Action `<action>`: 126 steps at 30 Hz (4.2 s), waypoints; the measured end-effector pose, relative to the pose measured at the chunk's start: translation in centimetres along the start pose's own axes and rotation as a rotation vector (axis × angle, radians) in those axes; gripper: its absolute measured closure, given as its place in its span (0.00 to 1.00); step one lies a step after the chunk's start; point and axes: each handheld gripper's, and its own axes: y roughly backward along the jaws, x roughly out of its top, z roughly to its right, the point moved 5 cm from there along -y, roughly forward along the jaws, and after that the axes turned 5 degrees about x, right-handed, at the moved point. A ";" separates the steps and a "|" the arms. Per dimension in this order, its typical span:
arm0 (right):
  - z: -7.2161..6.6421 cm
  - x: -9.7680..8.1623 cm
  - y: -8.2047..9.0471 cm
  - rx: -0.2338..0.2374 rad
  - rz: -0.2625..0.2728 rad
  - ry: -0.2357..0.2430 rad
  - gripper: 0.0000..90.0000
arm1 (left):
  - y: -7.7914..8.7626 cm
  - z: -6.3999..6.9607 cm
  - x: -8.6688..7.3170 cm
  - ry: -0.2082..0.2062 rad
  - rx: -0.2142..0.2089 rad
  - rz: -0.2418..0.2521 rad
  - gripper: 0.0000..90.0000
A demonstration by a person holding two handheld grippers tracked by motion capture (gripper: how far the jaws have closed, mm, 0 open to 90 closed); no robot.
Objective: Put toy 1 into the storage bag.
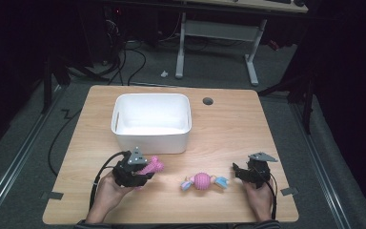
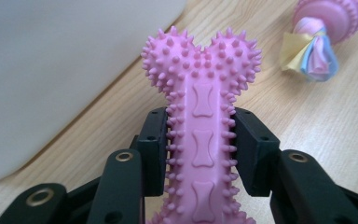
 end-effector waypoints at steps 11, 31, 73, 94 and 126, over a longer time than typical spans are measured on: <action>0.0 0.0 0.0 0.000 0.000 0.000 0.27 | 2.1 -0.3 1.0 0.017 0.014 0.019 0.66; -0.1 0.0 0.0 0.003 0.001 0.005 0.27 | 4.9 -1.4 4.0 0.035 0.049 0.054 0.66; -0.1 0.0 0.0 0.007 -0.001 0.007 0.27 | 7.5 -6.3 11.5 0.087 0.079 0.117 0.66; -0.1 0.0 0.0 0.009 0.001 0.011 0.27 | 3.8 -9.4 13.3 0.118 0.141 0.086 0.65; -0.2 0.0 0.0 0.013 -0.001 0.014 0.27 | -0.9 -10.9 12.5 0.154 0.166 -0.024 0.65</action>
